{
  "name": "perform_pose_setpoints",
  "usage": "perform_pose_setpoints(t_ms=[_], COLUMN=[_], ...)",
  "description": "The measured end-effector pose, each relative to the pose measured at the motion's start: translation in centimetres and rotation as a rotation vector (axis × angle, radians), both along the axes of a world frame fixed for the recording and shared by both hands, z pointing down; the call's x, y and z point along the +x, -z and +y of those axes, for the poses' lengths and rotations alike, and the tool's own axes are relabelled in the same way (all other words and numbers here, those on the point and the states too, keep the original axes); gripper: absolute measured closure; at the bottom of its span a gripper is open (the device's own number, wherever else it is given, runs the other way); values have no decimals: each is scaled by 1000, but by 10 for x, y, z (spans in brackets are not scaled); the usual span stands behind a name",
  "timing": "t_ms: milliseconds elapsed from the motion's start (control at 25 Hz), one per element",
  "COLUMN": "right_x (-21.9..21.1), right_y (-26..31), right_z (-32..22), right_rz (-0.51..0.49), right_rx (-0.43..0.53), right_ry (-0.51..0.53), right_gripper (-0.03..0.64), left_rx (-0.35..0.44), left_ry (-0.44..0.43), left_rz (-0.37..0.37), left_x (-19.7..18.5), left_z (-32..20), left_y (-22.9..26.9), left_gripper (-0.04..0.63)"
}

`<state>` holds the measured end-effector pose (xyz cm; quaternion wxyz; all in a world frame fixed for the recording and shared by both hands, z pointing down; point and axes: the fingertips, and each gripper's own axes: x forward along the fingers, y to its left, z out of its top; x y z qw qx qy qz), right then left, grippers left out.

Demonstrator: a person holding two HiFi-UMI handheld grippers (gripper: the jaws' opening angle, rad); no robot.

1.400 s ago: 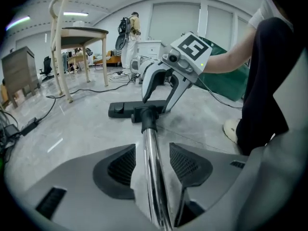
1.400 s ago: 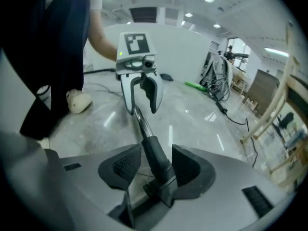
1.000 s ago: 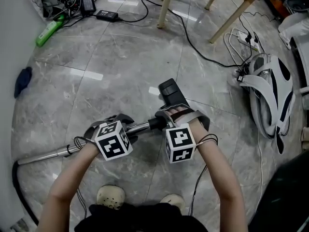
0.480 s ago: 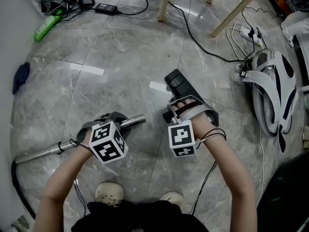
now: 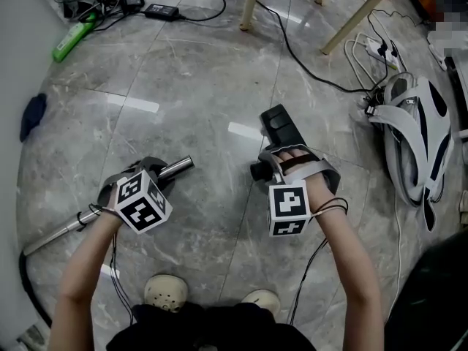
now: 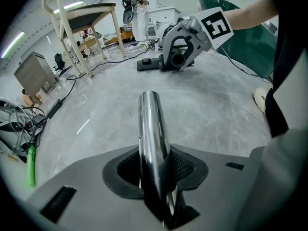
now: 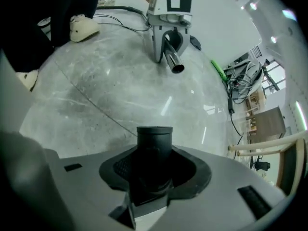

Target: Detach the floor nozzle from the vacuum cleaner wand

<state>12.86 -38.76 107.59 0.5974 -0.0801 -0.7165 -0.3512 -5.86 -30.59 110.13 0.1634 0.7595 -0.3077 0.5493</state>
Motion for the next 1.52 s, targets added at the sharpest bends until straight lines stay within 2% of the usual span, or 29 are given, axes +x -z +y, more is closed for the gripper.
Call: perform_pose_setpoints(t_ms=[360, 480, 520, 600, 640, 840, 1040, 1080, 1120, 1160, 1200, 1240, 1280, 1320, 1440, 1520], right_x=[-51, -63, -67, -76, -80, -87, -70, -63, -55, -46, -37, -29, -22, -15, -6, -4], right_y=[13, 19, 24, 40, 51, 114, 148, 152, 155, 158, 161, 162, 163, 162, 157, 157], right_z=[39, 47, 49, 55, 58, 63, 66, 66, 64, 62, 61, 60, 60, 61, 72, 81], right_rz=[-101, -176, -215, -306, -362, -691, -1056, -1133, -1211, -1291, -1366, -1431, -1481, -1516, -1546, -1536], right_rx=[-56, -42, -50, -101, -135, -353, -661, -720, -770, -811, -849, -881, -905, -922, -941, -882], right_ry=[110, 126, 113, 65, 33, -219, -548, -624, -698, -769, -832, -887, -936, -980, -1048, -1038], right_gripper=[443, 441, 416, 348, 345, 345, 350, 361, 419, 516, 571, 583, 597, 600, 600, 601], left_rx=[32, 51, 60, 83, 102, 244, 406, 432, 457, 477, 492, 503, 510, 513, 521, 541], left_ry=[6, 14, 18, 40, 55, 164, 265, 290, 316, 342, 368, 392, 412, 428, 446, 440], left_rz=[-35, -40, -26, 40, 83, 290, 500, 531, 565, 607, 655, 706, 753, 789, 826, 838], left_x=[-6, -5, -4, 2, 4, 17, 36, 40, 43, 47, 50, 52, 55, 57, 63, 66], left_z=[-6, -5, -4, -4, -5, -10, -3, -1, 1, 3, 5, 7, 10, 12, 18, 22], left_y=[-2, 1, 4, 19, 30, 97, 137, 140, 144, 147, 151, 155, 158, 161, 165, 169], left_gripper=[465, 464, 436, 305, 273, 268, 275, 308, 374, 431, 473, 522, 573, 584, 584, 584])
